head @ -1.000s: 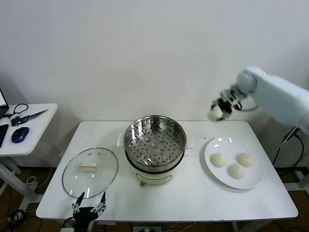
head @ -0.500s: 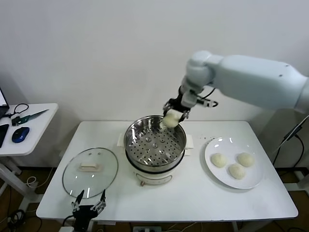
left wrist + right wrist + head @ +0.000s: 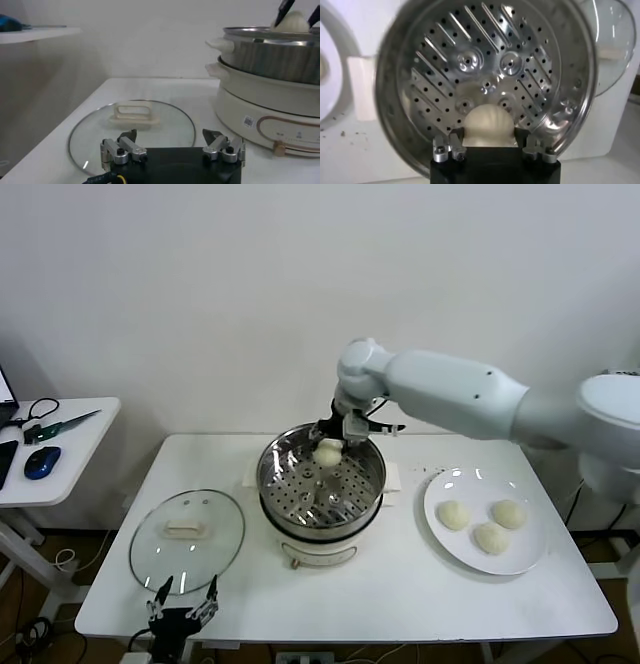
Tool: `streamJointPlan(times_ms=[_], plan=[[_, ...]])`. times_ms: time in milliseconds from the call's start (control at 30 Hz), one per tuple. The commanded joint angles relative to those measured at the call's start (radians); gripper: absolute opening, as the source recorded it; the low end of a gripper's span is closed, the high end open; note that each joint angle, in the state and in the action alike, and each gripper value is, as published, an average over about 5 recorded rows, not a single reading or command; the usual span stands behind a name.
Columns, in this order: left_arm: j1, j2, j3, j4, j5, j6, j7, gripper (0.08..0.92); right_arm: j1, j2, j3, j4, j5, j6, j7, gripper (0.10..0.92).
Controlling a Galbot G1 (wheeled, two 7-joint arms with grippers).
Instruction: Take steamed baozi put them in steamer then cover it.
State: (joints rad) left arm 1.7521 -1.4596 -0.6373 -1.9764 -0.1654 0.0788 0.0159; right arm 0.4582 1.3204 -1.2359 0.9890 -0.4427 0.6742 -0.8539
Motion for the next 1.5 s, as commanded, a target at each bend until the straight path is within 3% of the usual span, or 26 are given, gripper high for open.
streamJointPlan(times_ms=[33, 200, 333, 567, 667, 800, 900, 1200, 1300, 1500], plan=[[-0.006, 0.001, 0.001, 0.006, -0.001, 0.001, 0.000, 0.823, -0.079, 0.059, 0.050, -0.127, -0.085, 0.031, 0.029, 0.670], [-0.007, 0.001, -0.001, 0.011, -0.003, -0.002, -0.001, 0.823, -0.094, 0.080, 0.052, -0.159, -0.080, 0.033, 0.034, 0.692], [-0.005, 0.000, -0.003, 0.009, -0.006, -0.002, -0.002, 0.823, -0.087, 0.086, 0.042, -0.164, -0.049, 0.041, 0.034, 0.778], [-0.002, -0.004, -0.002, 0.004, -0.006, -0.001, -0.003, 0.823, 0.086, 0.032, -0.031, -0.082, 0.164, 0.042, -0.040, 0.822], [-0.002, -0.006, -0.001, 0.004, -0.005, -0.001, -0.003, 0.823, 0.242, -0.027, -0.147, -0.020, 0.441, -0.001, -0.118, 0.823], [-0.004, -0.007, 0.001, 0.007, -0.004, -0.002, -0.003, 0.823, 0.462, -0.171, -0.384, 0.091, 0.957, -0.156, -0.226, 0.823], [-0.006, -0.007, 0.002, 0.008, -0.005, -0.003, -0.003, 0.823, 0.542, -0.317, -0.504, 0.167, 1.116, -0.331, -0.247, 0.823], [-0.027, -0.004, 0.002, 0.008, -0.014, 0.001, -0.003, 0.823, 0.490, -0.731, -0.658, 0.428, 1.037, -0.829, -0.064, 0.823], [-0.031, -0.006, 0.003, 0.008, -0.014, 0.001, -0.003, 0.823, 0.364, -0.799, -0.581, 0.458, 1.010, -0.906, -0.028, 0.823], [-0.024, -0.007, -0.001, 0.007, -0.012, -0.002, -0.003, 0.823, 0.072, -0.806, -0.333, 0.348, 0.939, -0.947, -0.005, 0.823]])
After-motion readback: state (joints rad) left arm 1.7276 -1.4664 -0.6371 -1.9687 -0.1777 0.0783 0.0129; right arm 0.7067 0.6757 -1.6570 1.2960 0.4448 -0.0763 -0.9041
